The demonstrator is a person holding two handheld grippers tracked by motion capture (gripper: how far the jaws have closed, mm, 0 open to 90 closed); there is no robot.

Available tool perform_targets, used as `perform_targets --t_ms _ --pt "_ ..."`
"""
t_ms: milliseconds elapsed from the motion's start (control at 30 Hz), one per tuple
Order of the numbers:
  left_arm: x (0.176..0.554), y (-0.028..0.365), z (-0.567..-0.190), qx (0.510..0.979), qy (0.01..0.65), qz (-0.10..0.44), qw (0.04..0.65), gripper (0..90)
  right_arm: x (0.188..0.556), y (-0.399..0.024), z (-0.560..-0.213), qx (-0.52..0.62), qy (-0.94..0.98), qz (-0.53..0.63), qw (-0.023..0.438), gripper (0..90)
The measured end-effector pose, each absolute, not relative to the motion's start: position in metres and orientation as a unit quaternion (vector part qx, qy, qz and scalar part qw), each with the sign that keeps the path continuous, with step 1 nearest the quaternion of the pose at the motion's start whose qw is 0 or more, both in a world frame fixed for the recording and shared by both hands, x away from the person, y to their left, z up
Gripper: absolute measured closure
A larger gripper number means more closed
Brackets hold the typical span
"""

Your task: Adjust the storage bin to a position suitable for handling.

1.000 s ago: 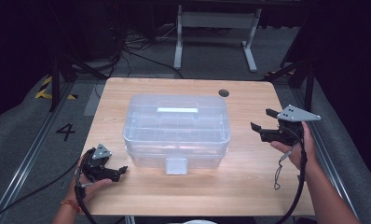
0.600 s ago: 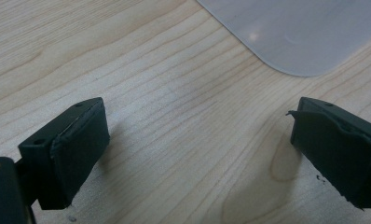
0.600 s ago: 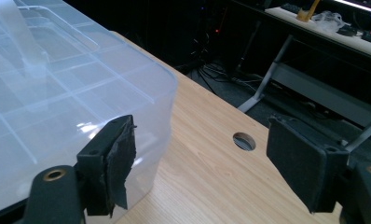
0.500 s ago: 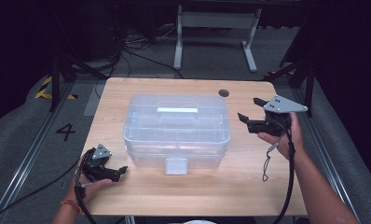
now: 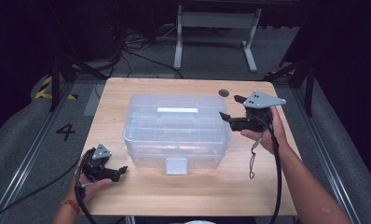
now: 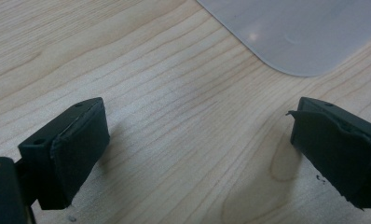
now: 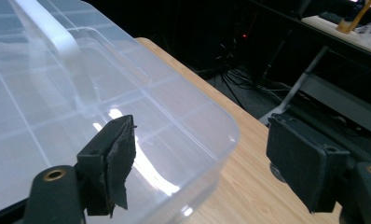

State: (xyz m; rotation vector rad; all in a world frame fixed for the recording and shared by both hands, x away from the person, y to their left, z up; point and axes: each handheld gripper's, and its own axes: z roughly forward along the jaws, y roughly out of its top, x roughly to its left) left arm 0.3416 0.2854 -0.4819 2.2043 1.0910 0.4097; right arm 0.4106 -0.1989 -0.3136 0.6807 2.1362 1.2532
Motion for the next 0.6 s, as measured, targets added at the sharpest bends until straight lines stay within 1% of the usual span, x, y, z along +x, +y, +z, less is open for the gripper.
perform_targets --t_ms 300,600 --pt "0.342 0.285 -0.482 0.838 0.414 0.156 0.319 4.7 0.413 -0.176 -0.316 0.237 0.809 0.469 0.262 26.1" --pt "0.342 0.285 -0.482 0.838 0.414 0.156 0.318 4.7 0.415 -0.150 -0.318 0.205 0.829 0.463 0.239 32.7"
